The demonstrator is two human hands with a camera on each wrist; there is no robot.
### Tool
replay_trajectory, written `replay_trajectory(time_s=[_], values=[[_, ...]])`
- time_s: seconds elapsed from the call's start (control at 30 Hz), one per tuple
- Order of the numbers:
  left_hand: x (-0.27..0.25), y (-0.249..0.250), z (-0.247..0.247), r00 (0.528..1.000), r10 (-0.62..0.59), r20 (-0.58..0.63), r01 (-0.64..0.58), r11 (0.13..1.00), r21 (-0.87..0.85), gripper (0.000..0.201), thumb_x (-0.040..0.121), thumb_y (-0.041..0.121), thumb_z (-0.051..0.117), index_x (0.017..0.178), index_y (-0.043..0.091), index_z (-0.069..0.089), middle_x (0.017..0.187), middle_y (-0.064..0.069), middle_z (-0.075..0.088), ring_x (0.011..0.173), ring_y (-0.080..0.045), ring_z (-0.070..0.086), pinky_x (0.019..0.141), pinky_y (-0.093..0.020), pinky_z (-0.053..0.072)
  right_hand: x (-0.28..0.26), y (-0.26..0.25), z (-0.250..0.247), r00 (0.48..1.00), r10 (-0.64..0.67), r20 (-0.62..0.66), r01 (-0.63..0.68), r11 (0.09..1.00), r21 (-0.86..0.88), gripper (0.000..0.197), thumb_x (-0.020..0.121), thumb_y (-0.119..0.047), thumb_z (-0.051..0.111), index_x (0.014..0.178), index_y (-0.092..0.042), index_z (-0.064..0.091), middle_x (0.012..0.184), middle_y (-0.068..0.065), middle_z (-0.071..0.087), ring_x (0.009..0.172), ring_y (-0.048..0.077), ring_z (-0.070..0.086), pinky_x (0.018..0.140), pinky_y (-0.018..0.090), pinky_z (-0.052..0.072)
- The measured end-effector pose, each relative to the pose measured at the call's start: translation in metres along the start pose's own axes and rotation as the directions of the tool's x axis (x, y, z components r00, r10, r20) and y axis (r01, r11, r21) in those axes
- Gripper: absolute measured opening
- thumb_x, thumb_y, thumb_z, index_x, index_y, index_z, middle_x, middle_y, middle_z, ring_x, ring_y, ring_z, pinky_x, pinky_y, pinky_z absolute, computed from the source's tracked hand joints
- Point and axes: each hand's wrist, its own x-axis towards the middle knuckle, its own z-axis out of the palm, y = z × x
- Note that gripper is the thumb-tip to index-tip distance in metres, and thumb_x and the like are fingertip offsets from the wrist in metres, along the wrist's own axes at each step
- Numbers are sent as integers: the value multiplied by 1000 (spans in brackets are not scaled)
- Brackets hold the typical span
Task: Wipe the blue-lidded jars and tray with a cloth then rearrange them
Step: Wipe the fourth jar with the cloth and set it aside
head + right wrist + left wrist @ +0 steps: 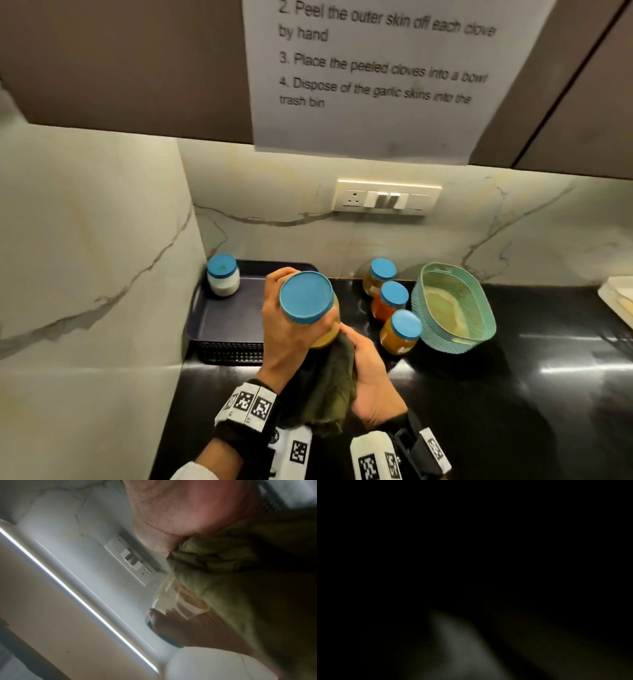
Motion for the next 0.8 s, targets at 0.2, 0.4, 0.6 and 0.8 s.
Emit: replay_trajectory(time_s=[0.2,0.4,0.6,0.8], values=[[-30,-52,54,970,-135,202,105,982,155,76,60,45,98,120,51,51,126,-4,50,116,-21,64,98,-33,58,-28,-39,-77,988,-71,-138,72,997,2,47,103,-28,46,104,4,81,117,31,74,93,45,77,86,55,63],[-65,-95,114,911,-226,345,51,892,450,78,56,60,89,123,29,63,115,11,36,113,-12,48,97,-35,54,-59,-82,-143,954,-103,-282,105,994,-7,51,103,-32,49,126,9,69,134,35,64,104,49,70,112,60,43],[-95,-130,160,861,-284,423,40,865,499,83,60,66,88,124,19,65,111,4,45,107,-17,51,95,-35,52,-69,-122,-189,871,-177,-459,189,982,-21,59,98,-36,59,136,9,62,138,34,62,132,48,58,121,59,37],[-111,-153,196,839,-346,420,33,802,596,80,71,54,89,134,14,60,122,-3,49,115,-19,49,98,-35,52,-78,-150,-204,837,-245,-489,196,969,-149,41,96,-22,62,117,11,72,121,30,72,104,41,70,117,55,43]])
